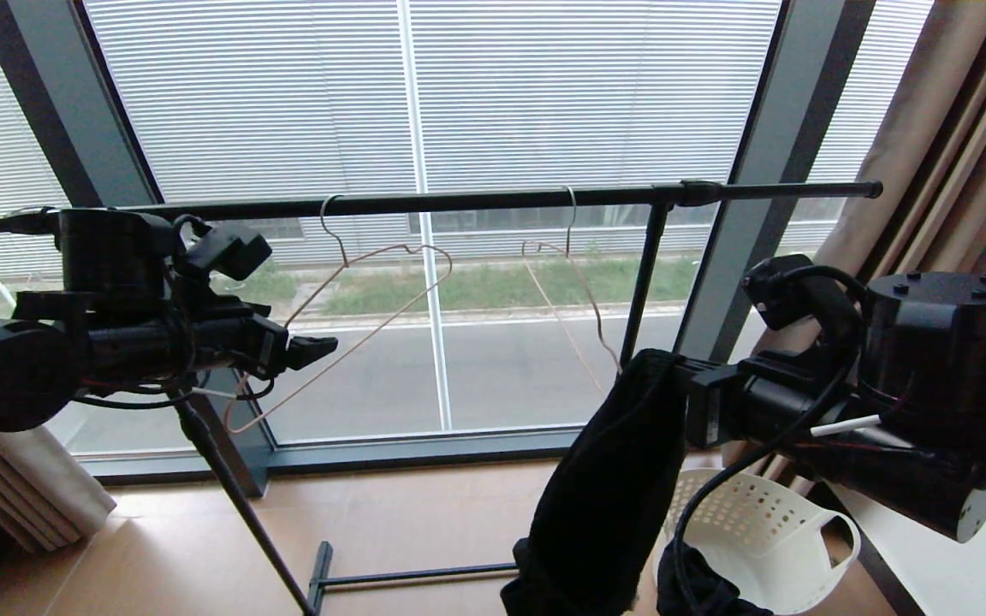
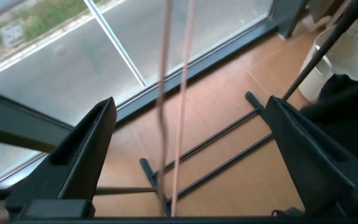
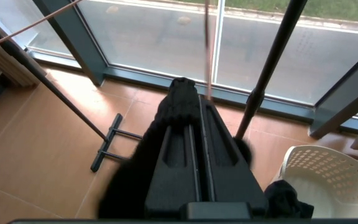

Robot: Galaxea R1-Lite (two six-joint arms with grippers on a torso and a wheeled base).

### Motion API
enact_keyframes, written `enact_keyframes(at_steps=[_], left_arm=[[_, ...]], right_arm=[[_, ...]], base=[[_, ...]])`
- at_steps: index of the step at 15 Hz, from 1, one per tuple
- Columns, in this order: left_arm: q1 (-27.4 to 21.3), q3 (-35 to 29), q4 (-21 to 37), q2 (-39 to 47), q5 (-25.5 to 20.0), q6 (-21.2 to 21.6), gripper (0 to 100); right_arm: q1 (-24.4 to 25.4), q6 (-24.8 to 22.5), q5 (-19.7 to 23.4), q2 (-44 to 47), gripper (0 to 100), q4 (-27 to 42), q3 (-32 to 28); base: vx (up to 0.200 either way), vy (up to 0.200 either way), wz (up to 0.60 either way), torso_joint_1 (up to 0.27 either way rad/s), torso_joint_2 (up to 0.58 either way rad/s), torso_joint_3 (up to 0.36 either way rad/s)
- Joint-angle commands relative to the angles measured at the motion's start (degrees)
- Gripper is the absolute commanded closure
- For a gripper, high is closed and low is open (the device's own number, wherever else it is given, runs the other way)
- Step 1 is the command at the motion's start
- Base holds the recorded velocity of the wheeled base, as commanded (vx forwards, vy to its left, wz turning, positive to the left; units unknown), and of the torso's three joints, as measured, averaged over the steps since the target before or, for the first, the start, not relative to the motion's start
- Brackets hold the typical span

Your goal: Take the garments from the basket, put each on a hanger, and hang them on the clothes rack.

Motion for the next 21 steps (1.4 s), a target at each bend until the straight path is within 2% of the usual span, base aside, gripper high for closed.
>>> enact_keyframes(at_steps=[1,4,8,9,12,17,20,21], left_arm=[[-1.32,-2.51,-0.04,5.21,1.08,-0.21,0],[-0.88,-4.97,-0.04,7.76,2.13,-0.65,0],[-0.97,-5.24,-0.04,8.64,2.57,-1.53,0],[-1.06,-5.24,-0.04,8.64,3.01,-1.70,100],[-1.32,-5.06,-0.04,8.46,3.10,-3.11,100],[-1.50,-4.89,-0.13,8.02,3.01,-3.11,100],[-2.20,-4.53,-0.04,6.18,2.93,-3.37,100],[-4.05,-3.92,-0.04,3.36,2.75,-4.43,100]], right_arm=[[0.03,-0.01,0.01,0.18,100,-0.03,0.01],[0.03,-0.01,0.01,0.18,100,-0.03,0.01],[0.03,0.08,0.01,0.45,100,-0.03,0.10],[0.12,0.08,0.01,0.45,100,-0.03,0.10],[0.12,0.08,0.01,0.54,100,-0.03,0.10],[0.12,0.08,0.01,0.36,100,-0.03,0.10],[0.12,0.08,0.01,0.36,100,-0.03,0.10],[0.12,0.08,0.01,0.36,100,-0.03,0.10]], base=[[0.000,0.000,0.00,0.000,0.00,0.000],[0.000,0.000,0.00,0.000,0.00,0.000],[0.000,0.000,0.00,0.000,0.00,0.000],[0.000,0.000,0.00,0.000,0.00,0.000],[0.000,0.000,0.00,0.000,0.00,0.000],[0.000,0.000,0.00,0.000,0.00,0.000],[0.000,0.000,0.00,0.000,0.00,0.000],[0.000,0.000,0.00,0.000,0.00,0.000]])
